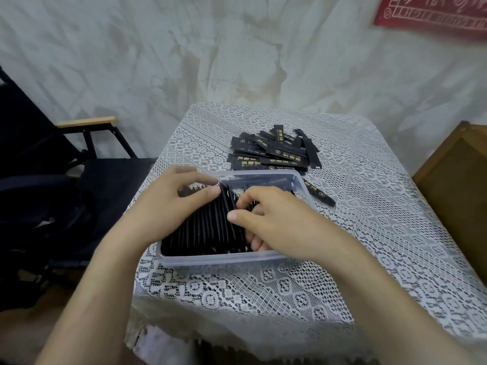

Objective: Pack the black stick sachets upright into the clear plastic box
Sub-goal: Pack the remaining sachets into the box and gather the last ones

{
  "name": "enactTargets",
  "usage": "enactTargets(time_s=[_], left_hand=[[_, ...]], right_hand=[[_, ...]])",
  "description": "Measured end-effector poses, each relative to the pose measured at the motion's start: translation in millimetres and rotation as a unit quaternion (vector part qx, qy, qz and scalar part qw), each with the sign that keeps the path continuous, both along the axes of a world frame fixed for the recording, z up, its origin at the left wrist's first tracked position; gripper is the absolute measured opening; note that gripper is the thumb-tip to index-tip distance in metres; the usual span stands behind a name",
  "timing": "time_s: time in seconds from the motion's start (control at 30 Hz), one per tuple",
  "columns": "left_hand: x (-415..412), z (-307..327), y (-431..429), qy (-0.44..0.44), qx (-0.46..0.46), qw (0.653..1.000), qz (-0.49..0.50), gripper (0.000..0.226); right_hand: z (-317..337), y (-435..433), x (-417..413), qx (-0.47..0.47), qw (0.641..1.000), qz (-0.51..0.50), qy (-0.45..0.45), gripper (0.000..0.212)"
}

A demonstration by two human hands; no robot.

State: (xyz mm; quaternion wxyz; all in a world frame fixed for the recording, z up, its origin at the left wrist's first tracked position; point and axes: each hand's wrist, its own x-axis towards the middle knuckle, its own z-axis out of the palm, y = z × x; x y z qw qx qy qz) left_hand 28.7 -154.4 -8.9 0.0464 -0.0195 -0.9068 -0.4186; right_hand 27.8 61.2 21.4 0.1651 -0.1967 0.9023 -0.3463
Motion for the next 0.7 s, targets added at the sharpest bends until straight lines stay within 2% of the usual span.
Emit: enactTargets(time_s=[0.1, 0.23, 0.4, 0.53, 0.63, 0.7], left_hand=[[0, -1, 1, 0.007, -0.025, 1.000, 0.010, 0.035], [3, 2, 7, 0.016, -0.036, 0.999, 0.022, 0.038], [5, 8, 18, 0.018, -0.077, 0.996, 0.047, 0.053], [3, 8, 18, 0.020, -0.089, 0.995, 0.047, 0.039], [3, 7, 18, 0.013, -0.097, 0.994, 0.048, 0.040], [3, 9, 19, 0.009, -0.095, 0.994, 0.051, 0.033]], right_hand=[[0, 4, -1, -0.009, 1.000, 0.006, -0.016, 0.014], [-3, 3, 2, -0.027, 0.999, -0.006, -0.019, 0.015], [-4, 0, 4, -0.026, 1.000, -0.001, -0.010, 0.019], [-2, 4, 0, -0.044, 0.999, 0.012, -0.014, 0.017], [4, 12, -7, -0.093, 0.995, 0.014, -0.038, 0.016], [11, 24, -16, -0.136, 0.990, -0.016, -0.019, 0.016]])
